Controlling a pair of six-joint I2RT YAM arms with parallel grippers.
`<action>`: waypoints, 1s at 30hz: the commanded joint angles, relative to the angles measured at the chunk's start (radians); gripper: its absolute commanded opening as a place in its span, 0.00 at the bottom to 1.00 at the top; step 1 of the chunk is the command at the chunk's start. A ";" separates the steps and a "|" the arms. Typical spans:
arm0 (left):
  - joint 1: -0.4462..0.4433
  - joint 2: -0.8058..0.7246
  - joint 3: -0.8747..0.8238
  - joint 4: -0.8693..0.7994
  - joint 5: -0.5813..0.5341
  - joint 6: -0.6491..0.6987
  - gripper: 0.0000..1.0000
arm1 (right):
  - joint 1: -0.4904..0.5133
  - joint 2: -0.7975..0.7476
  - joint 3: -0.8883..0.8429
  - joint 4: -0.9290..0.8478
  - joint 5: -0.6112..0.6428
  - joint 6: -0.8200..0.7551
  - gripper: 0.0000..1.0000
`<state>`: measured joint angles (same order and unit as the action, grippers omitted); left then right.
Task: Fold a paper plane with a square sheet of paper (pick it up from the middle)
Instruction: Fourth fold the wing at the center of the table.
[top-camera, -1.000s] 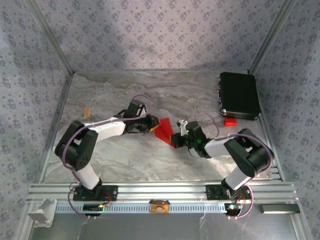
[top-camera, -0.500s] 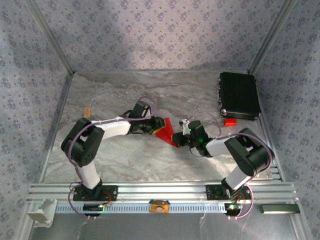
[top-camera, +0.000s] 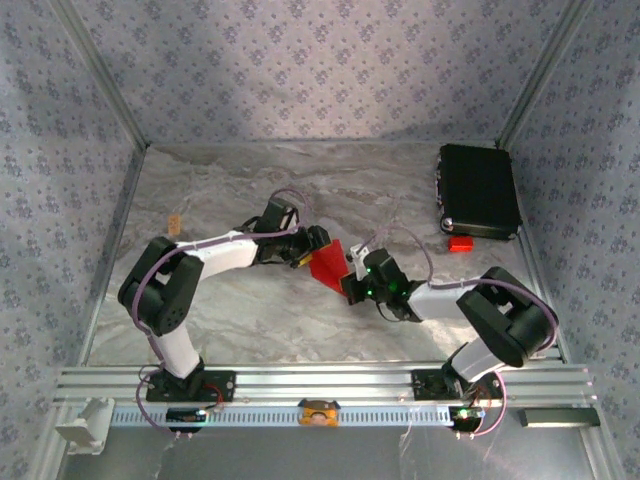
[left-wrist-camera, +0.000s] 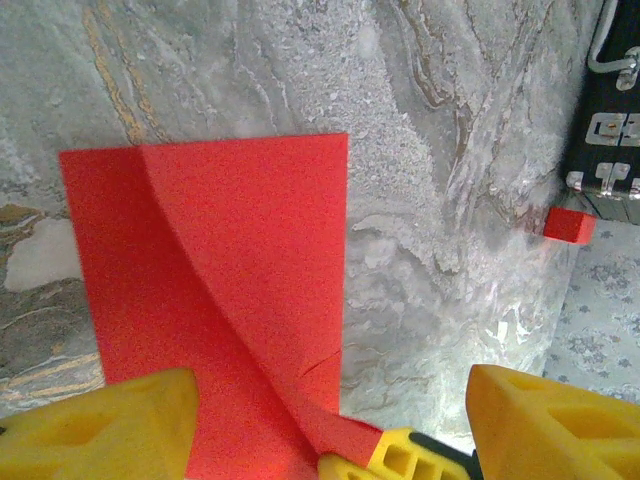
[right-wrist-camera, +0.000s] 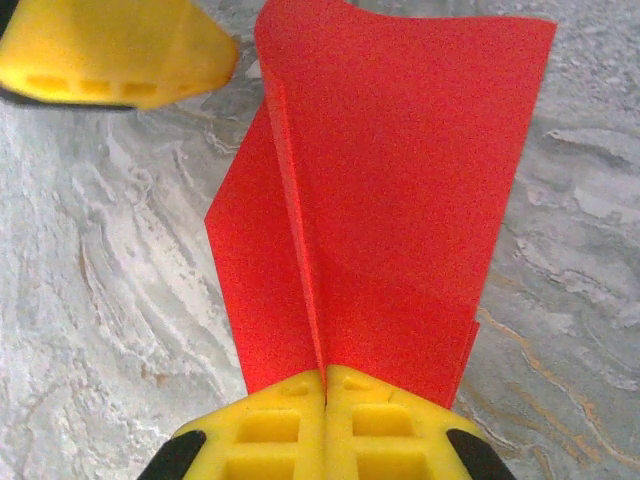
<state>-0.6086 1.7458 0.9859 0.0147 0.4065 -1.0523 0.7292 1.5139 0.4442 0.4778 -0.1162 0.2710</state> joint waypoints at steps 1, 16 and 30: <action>0.006 0.031 0.045 -0.043 -0.002 -0.014 0.71 | 0.035 -0.027 0.022 -0.038 0.104 -0.106 0.04; 0.010 0.060 0.081 -0.161 -0.009 -0.021 0.39 | 0.140 -0.080 0.014 -0.063 0.262 -0.284 0.08; 0.011 0.057 0.109 -0.213 0.003 -0.020 0.08 | 0.203 -0.079 0.027 -0.131 0.404 -0.384 0.26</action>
<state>-0.6025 1.7901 1.0660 -0.1654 0.4034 -1.0748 0.9195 1.4506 0.4461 0.3809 0.2230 -0.0731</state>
